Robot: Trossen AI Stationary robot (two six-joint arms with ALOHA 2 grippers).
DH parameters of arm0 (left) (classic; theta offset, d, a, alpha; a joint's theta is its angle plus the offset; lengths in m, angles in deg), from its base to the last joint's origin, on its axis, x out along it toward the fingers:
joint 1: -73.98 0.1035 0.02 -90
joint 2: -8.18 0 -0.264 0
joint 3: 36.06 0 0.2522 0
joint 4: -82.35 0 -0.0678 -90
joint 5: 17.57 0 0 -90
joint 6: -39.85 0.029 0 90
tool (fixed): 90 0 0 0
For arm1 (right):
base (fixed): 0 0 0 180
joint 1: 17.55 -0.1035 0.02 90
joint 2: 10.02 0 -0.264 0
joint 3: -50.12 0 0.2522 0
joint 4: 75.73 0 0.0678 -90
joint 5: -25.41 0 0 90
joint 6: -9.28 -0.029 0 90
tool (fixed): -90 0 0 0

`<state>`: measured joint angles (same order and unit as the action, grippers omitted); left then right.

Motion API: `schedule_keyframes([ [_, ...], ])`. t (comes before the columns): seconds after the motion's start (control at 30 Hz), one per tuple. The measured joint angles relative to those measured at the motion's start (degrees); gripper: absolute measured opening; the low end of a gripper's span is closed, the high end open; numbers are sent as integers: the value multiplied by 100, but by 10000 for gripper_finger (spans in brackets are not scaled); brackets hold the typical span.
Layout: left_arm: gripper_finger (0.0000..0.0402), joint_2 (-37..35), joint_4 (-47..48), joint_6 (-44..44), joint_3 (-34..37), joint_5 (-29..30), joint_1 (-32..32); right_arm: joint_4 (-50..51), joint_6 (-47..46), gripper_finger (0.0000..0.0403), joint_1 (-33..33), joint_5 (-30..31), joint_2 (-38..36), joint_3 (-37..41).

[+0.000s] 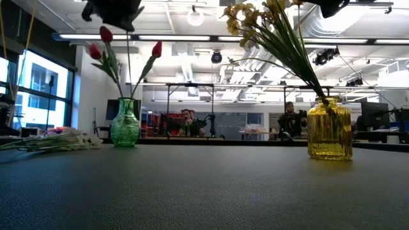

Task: Sort flowers into vase by color
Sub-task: Put the red tulip in the green vase

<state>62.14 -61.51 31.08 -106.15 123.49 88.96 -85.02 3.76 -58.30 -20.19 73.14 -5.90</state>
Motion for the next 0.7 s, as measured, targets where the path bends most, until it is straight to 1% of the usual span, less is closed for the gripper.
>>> schedule_keyframes([
  [0.1,1,0,18,-49,-133,-146,-132,1,-2,199,0,-1,0,0],
  [0.2,1,2,163,-117,-136,-154,-163,-1,-2,199,0,-2,0,0],
  [0.3,1,55,518,-396,-136,-150,-93,-2,-2,199,0,-2,0,0],
  [0.37,1,68,771,-592,-132,-258,-41,-2,-2,199,0,-2,0,0],
  [0.5,0,79,857,-726,-130,-391,12,-4,4,199,0,-2,0,0],
  [0.7,0,81,872,-726,-115,-394,206,-4,0,199,0,-2,0,0],
])
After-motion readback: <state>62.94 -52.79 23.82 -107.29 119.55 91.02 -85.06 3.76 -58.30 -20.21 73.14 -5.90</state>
